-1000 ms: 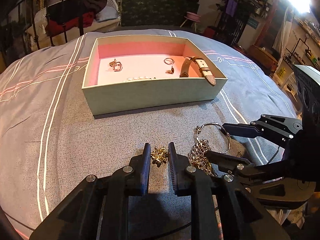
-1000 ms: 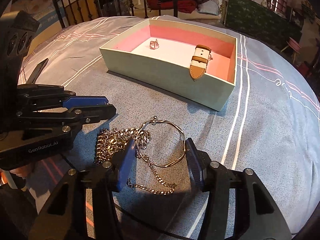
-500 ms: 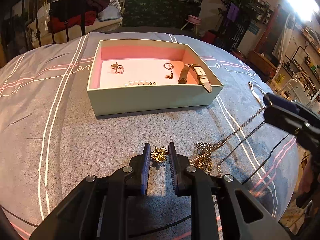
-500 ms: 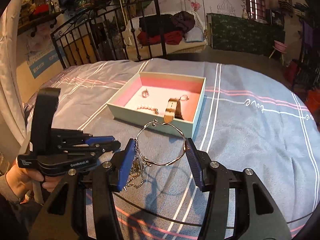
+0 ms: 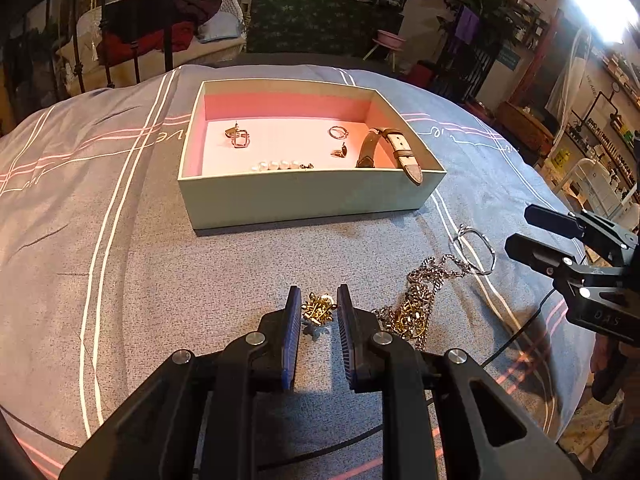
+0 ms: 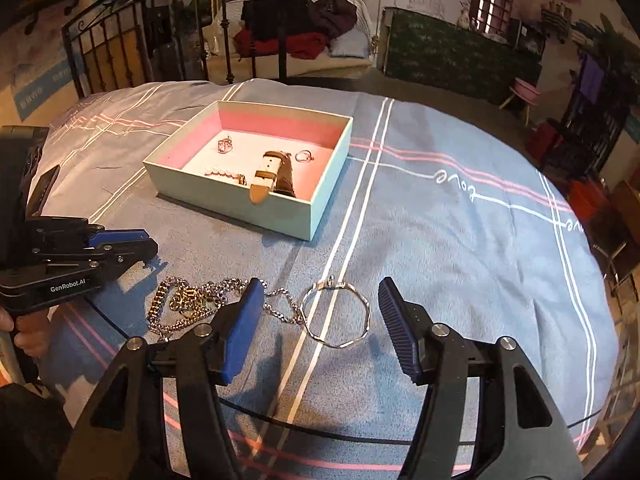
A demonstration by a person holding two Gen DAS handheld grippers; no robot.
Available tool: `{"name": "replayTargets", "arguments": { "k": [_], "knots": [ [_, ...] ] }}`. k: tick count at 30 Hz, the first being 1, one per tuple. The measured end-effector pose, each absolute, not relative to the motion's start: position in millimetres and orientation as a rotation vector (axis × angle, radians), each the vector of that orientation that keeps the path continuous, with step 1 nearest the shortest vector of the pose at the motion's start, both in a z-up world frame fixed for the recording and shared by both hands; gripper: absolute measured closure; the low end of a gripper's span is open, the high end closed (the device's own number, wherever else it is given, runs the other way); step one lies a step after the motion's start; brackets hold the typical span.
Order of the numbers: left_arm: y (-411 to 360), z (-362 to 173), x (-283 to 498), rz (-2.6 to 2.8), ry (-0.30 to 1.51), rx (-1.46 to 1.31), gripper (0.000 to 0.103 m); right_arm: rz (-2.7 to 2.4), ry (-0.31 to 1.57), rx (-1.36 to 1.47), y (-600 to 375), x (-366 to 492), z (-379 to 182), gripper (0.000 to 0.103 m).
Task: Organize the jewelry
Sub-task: 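Grasp the silver hoop bangle with the right gripper while the left gripper lifts the flower charm toward the box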
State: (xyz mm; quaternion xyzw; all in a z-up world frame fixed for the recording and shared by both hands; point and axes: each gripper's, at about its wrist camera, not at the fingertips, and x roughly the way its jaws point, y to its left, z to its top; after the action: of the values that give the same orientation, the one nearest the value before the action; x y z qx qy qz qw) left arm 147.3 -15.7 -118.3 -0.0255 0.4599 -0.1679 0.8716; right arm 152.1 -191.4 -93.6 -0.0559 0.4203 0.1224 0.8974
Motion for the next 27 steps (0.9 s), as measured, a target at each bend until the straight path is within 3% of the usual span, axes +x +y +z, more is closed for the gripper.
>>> {"name": "replayTargets", "arguments": {
  "k": [17, 20, 22, 27],
  "knots": [
    [-18.7, -118.3, 145.7, -0.355, 0.966, -0.043, 0.085, 0.289, 1.017, 0.031, -207.6, 186.2, -150.1, 0.041],
    [-18.8, -117.9, 145.5, -0.354, 0.966, -0.042, 0.085, 0.295, 1.019, 0.038, -207.7, 188.0, -150.1, 0.044],
    [-19.5, -118.7, 146.2, -0.351, 0.969, -0.040, 0.085, 0.283, 1.013, 0.023, -207.0, 187.4, -150.4, 0.051],
    [-23.1, -118.4, 146.4, -0.357, 0.968, -0.031, 0.085, 0.273, 0.988, 0.008, -208.8, 183.5, -147.5, 0.051]
  ]
}}
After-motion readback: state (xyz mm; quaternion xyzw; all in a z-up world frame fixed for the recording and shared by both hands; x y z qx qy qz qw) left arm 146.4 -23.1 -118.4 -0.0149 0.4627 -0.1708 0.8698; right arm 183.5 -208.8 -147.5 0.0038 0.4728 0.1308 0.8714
